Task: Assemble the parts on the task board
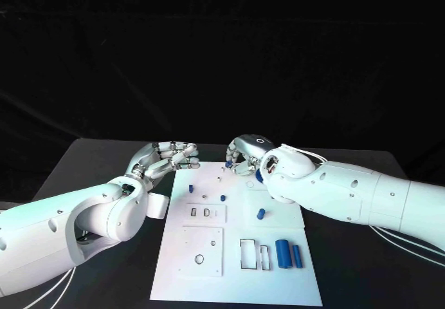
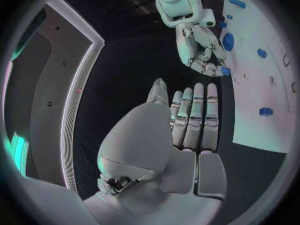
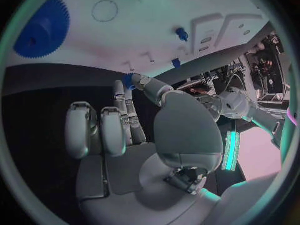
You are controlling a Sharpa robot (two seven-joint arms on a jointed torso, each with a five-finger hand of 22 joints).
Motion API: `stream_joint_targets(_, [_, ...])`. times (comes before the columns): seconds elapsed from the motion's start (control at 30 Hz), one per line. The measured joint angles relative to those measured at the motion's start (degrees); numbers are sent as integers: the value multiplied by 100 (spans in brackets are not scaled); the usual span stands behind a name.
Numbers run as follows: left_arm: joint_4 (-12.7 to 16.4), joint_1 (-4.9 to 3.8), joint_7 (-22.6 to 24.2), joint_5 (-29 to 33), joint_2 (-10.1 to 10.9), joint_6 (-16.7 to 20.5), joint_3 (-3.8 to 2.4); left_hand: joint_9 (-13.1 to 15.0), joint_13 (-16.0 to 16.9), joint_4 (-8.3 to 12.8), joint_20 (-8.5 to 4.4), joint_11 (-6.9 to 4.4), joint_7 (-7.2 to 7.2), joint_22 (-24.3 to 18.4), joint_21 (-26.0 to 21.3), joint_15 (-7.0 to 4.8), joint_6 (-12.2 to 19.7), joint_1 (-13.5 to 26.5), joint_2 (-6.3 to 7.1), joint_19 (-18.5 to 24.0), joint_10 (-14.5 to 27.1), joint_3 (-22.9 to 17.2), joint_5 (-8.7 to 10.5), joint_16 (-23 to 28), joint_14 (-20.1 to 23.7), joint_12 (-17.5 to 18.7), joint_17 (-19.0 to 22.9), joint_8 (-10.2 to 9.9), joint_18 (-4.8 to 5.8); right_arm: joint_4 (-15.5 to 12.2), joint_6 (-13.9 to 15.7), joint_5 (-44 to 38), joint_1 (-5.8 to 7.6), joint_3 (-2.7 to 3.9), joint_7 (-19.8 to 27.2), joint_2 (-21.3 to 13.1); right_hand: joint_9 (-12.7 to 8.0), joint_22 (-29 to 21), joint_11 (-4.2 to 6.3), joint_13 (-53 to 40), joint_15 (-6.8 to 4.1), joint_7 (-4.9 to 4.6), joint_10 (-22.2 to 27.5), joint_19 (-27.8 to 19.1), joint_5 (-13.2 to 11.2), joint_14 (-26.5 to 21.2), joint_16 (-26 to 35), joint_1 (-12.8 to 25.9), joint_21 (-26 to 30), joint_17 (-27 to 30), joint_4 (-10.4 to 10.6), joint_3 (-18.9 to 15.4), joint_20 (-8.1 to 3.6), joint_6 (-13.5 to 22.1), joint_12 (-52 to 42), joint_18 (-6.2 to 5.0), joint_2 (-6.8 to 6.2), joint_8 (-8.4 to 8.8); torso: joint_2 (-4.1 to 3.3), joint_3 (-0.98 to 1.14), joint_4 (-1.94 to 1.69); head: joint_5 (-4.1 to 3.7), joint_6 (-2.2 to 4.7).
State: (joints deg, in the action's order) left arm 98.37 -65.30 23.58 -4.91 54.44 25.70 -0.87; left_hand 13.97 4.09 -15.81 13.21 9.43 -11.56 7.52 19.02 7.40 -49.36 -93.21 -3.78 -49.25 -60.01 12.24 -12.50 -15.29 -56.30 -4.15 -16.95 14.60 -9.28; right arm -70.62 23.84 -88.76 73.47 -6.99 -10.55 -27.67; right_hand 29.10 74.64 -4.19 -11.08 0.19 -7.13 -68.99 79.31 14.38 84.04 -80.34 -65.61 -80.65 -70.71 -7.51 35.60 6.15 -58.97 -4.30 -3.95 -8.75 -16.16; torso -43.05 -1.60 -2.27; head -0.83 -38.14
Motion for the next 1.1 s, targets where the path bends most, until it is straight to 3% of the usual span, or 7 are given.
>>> stream_joint_targets(0.33, [23, -45, -6, 4, -1, 0, 0, 7, 0, 0, 0, 0, 0, 0, 0, 0, 0, -19, 19, 0, 0, 0, 0, 0, 0, 0, -5, 0, 0, 346, 29, 36, -81, -2, 22, 247, 35, 0, 0, 1, 0, -3, 0, 0, -12, 0, 0, 1, 0, -8, 17, 16, 0, 4, 0, 0, -1, 12, -53, -29, -54, -18, 12])
stream_joint_targets(0.6, [34, -80, -8, 5, -5, 1, -2, 7, 0, 0, 0, 0, 0, 0, 0, 0, 0, -23, 23, 0, 0, 0, 0, 0, 0, 0, -5, 0, 0, 451, 10, 69, -114, -11, 40, 313, 19, -1, 0, 1, 0, -4, 0, 0, 5, 0, 0, 2, 0, -7, 18, 17, 0, 5, 0, 0, 0, 12, -88, -48, -93, -14, 20])
stream_joint_targets(0.97, [33, -102, -11, 7, 0, 1, -2, 14, 0, 16, 0, 0, 0, -6, 0, 0, 0, -23, 23, 0, 0, 16, 0, 29, 0, 0, -13, -21, 0, 550, -87, 92, -116, -14, 41, 366, 27, -10, 0, 2, 0, -13, 0, 0, 4, 0, -22, 25, 0, -3, 33, 32, 0, 15, 0, 0, 22, 34, -105, -58, -107, -2, 14])
stream_joint_targets(1.03, [33, -104, -12, 7, 1, 1, -2, 14, 0, 16, 0, 0, 0, -7, 0, 0, 0, -23, 23, 0, 0, 16, 0, 29, 0, 0, -14, -21, 0, 566, -98, 95, -116, -14, 40, 372, 54, -93, -64, 15, 0, -66, 75, -31, 1, 0, -10, 159, 29, 93, 99, 35, 24, 192, 51, 0, -46, 71, -106, -57, -107, -2, 10])
stream_joint_targets(1.1, [31, -106, -13, 7, 6, 1, -2, 14, -1, 16, 0, 0, 0, -6, 0, 0, 0, -23, 23, 0, 0, 16, 0, 29, 0, 0, -14, -21, 0, 580, -97, 105, -115, -14, 39, 373, -17, -331, -139, 63, 67, -179, 348, -242, -156, -1, 116, 266, 191, 322, 162, -4, 81, 453, 55, -1, -148, 248, -106, -56, -104, 7, 9])
